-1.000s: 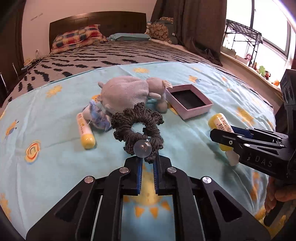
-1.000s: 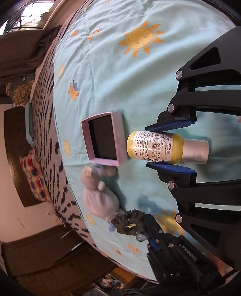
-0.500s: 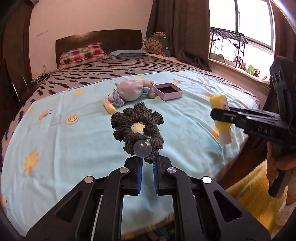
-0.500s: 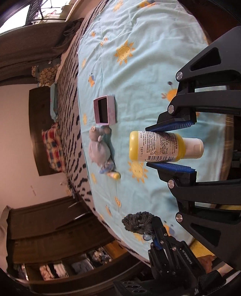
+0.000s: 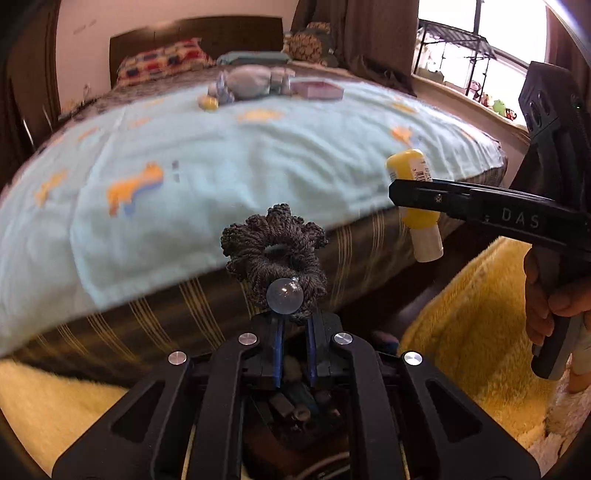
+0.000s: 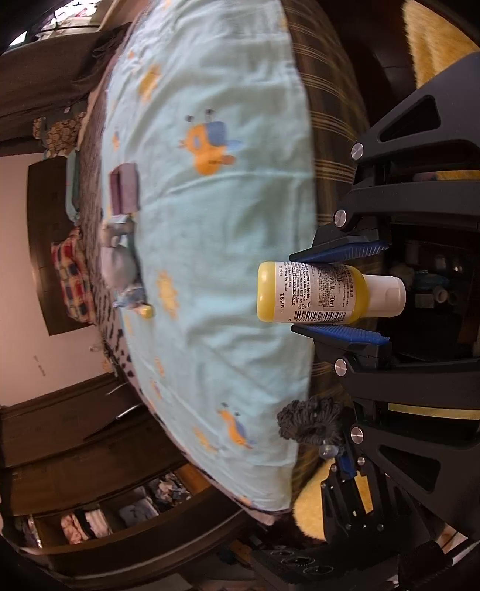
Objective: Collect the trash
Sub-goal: 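Lower scrunchie and lotion bottle into the bin and open both tools, then grasp the yellow tube with left tool while right tool grasps pink box, then lower yellow tube and pink box into the bin and open both tools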
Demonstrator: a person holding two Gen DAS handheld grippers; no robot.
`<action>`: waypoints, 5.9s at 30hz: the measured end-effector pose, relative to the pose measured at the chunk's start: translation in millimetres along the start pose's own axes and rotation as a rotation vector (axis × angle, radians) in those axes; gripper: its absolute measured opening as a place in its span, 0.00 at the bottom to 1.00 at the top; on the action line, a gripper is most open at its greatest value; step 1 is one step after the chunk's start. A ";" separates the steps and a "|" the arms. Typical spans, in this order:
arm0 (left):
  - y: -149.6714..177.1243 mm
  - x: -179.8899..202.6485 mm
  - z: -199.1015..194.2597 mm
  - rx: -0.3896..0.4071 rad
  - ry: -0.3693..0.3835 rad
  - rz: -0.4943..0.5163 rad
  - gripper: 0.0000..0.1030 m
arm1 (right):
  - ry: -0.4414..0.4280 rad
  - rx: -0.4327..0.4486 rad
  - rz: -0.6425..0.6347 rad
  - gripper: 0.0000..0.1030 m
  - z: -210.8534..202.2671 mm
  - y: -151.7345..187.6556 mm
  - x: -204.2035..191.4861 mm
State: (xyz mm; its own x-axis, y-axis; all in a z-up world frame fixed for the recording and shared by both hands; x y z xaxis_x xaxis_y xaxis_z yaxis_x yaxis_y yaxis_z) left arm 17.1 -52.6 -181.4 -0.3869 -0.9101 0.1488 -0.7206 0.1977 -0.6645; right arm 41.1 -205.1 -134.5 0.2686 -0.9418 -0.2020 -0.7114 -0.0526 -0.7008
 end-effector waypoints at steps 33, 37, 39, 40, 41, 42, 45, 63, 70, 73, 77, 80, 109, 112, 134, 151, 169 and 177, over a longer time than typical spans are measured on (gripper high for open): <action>82.0 -17.3 80.4 -0.315 0.032 -0.155 0.28 | 0.018 -0.291 0.064 0.36 69.5 93.3 4.7; 79.1 -23.3 74.3 -0.302 0.028 -0.162 0.40 | 0.023 -0.286 0.070 0.46 70.5 87.3 10.9; 76.7 -23.5 70.7 -0.292 0.022 -0.158 0.46 | 0.023 -0.281 0.072 0.48 64.9 81.2 15.0; 74.1 -23.8 68.2 -0.288 0.022 -0.157 0.48 | 0.021 -0.274 0.074 0.48 61.6 78.6 16.2; 71.9 -23.1 65.3 -0.279 0.021 -0.153 0.51 | 0.018 -0.263 0.077 0.48 55.7 74.4 17.8; 69.1 -22.2 61.8 -0.270 0.021 -0.148 0.54 | 0.017 -0.250 0.079 0.49 49.4 69.3 19.7; 56.3 -20.9 48.1 -0.228 0.019 -0.132 0.62 | 0.024 -0.181 0.070 0.50 28.6 51.8 22.9; -96.5 -49.8 -0.2 0.059 -0.070 -0.090 0.72 | 0.247 0.143 -0.012 0.89 -19.7 -106.6 77.5; -155.4 -59.6 34.5 0.063 -0.141 -0.070 0.72 | 0.298 0.121 -0.003 0.97 29.3 -157.4 91.6; -177.0 -68.2 47.3 0.070 -0.146 -0.100 0.78 | 0.314 0.089 0.013 0.96 52.6 -171.6 101.3; -205.6 -80.8 72.7 0.083 -0.174 -0.137 0.92 | 0.341 0.057 0.032 0.96 77.2 -186.3 115.8; -221.3 -89.7 89.9 0.083 -0.214 -0.141 0.92 | 0.351 0.034 0.048 0.97 92.5 -194.1 125.9; -257.3 -111.3 156.2 -0.018 -0.199 -0.142 0.19 | 0.352 -0.084 0.058 0.76 135.9 -203.4 143.8; -245.2 -107.4 144.3 -0.020 -0.186 -0.125 0.19 | 0.336 -0.086 0.023 0.76 125.9 -192.8 133.7; -93.6 -41.4 7.9 0.080 -0.034 -0.035 0.19 | 0.206 0.086 -0.165 0.76 -4.1 -74.3 23.2; 16.9 -30.8 6.9 -0.031 -0.020 -0.089 0.19 | 0.080 -0.109 -0.048 0.76 18.4 48.2 -8.5; 71.3 -33.6 71.3 -0.279 0.008 -0.138 0.19 | 0.029 -0.396 0.059 0.76 81.2 117.4 -6.4; 75.6 -21.6 85.7 -0.329 0.020 -0.112 0.19 | 0.011 -0.438 0.094 0.76 90.6 126.9 -5.4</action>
State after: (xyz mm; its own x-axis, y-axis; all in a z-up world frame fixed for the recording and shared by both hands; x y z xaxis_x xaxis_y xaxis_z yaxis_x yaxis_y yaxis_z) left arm 20.3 -49.2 -297.6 -0.3035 -0.9262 0.2235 -0.9050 0.2069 -0.3717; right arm 8.2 -176.6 -284.3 0.1839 -0.9527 -0.2420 -0.9411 -0.0996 -0.3233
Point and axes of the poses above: each gripper's, at about its wrist camera, not at the fingertips, and z roughly the way its jaws point, x to its right, y to its underside, the point moved 3 cm from there along z, roughly the way its jaws point, and after that the axes turned 5 degrees about -z, right-handed, at the moved point
